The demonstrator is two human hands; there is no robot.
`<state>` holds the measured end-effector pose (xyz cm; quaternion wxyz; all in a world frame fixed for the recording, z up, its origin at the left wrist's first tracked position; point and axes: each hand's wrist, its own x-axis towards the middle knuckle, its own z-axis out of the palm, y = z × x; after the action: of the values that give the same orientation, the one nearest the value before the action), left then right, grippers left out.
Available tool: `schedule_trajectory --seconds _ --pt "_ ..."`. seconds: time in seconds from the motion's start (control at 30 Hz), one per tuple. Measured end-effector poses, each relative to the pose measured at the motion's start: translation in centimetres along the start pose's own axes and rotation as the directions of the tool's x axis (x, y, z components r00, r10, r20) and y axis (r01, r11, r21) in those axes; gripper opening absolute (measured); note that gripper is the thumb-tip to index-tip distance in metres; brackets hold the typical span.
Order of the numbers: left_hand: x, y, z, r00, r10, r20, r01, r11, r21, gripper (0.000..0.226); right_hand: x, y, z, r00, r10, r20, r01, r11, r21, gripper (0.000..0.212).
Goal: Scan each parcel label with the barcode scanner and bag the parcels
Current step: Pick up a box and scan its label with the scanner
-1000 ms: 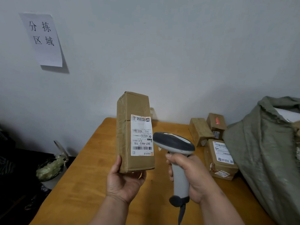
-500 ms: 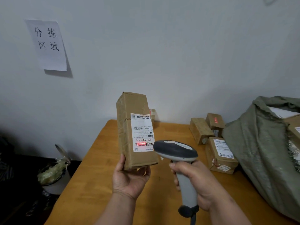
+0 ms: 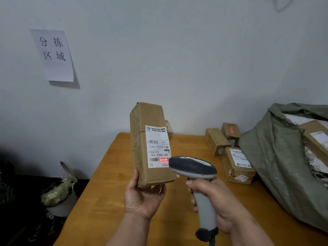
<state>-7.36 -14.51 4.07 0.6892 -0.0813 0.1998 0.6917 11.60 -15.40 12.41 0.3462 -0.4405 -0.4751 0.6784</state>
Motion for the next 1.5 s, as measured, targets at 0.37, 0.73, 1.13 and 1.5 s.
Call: schedule_trajectory --seconds 0.37,0.73,1.13,1.5 --pt "0.9 -9.3 2.3 0.993 -0.114 -0.01 0.114 0.969 0.22 0.063 -3.5 1.3 -8.4 0.94 -0.037 -0.338 0.03 0.999 -0.026 0.02" --pt "1.1 -33.8 12.6 0.911 -0.381 0.161 0.265 0.836 0.48 0.066 -11.1 0.1 -28.0 0.669 -0.201 -0.716 0.256 0.966 -0.032 0.038" --pt "3.4 -47.7 16.7 0.846 -0.516 0.133 0.205 0.546 0.812 0.055 -12.5 -3.1 -40.4 0.416 -0.269 -0.869 0.517 0.856 -0.017 0.094" --pt "14.6 -49.9 24.9 0.869 -0.395 0.299 -0.227 0.22 0.949 0.039 -3.1 -8.5 -47.9 0.121 -0.258 -0.959 0.547 0.823 -0.152 0.079"
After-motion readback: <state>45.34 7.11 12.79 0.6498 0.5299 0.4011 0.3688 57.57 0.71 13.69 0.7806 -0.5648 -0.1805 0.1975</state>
